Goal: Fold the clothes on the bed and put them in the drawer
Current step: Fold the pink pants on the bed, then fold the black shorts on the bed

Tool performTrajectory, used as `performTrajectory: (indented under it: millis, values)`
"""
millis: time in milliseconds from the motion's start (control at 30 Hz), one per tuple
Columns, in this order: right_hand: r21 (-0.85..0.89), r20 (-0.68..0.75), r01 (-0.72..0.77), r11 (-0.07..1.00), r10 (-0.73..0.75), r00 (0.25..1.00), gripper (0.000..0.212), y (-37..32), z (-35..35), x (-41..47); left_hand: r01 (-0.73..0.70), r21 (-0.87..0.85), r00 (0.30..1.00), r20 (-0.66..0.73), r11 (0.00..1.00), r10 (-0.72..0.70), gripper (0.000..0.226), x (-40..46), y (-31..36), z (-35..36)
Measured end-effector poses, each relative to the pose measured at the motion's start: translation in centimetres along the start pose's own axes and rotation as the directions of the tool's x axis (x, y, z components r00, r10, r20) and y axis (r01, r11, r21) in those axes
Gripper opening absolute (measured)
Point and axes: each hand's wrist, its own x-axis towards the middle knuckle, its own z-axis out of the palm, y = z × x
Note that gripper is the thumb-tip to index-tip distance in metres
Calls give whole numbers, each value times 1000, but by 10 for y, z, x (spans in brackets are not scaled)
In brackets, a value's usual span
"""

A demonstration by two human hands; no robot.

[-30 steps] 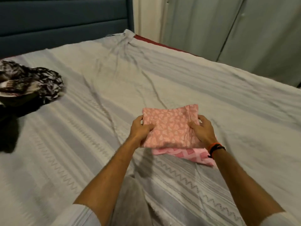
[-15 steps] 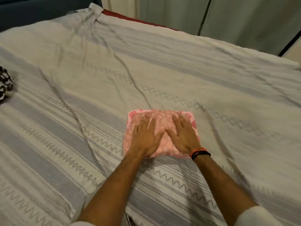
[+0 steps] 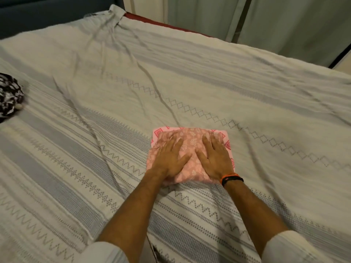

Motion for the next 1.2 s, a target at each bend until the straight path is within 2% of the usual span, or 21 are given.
performTrajectory:
  millis: [100,267,400,500,700,867,1100,1200]
  values:
    - [-23,88,-22,1000,24,996,65,-15,-25,-5,-1,-96,999,37,995,5,72,-18,5,-29]
    - [187,-39,-27,982,35,999,56,-65,-57,-19,32,-98,987,-151,995,-47,64,-56,6,-85]
    - [333,-43,56,941,-44,998,53,-124,-69,-21,148,-156,957,-226,977,-181,67,-92,-19,-122]
    - [422,-4,124,898,-135,991,47,-180,-67,-18,185,-226,921,-300,956,-249,63,-129,-51,-151]
    - [437,94,263,860,-335,938,43,-310,-20,-16,342,-346,778,-416,874,-470,54,-219,-150,-202]
    - [442,209,359,822,-484,850,40,-419,40,-19,474,-461,603,-451,750,-658,51,-287,-240,-236]
    - [409,332,449,794,-588,738,41,-548,135,-11,544,-565,449,-429,621,-784,48,-334,-362,-256]
    - [399,374,454,797,-594,712,42,-585,173,-4,560,-579,410,-428,592,-806,47,-340,-405,-251]
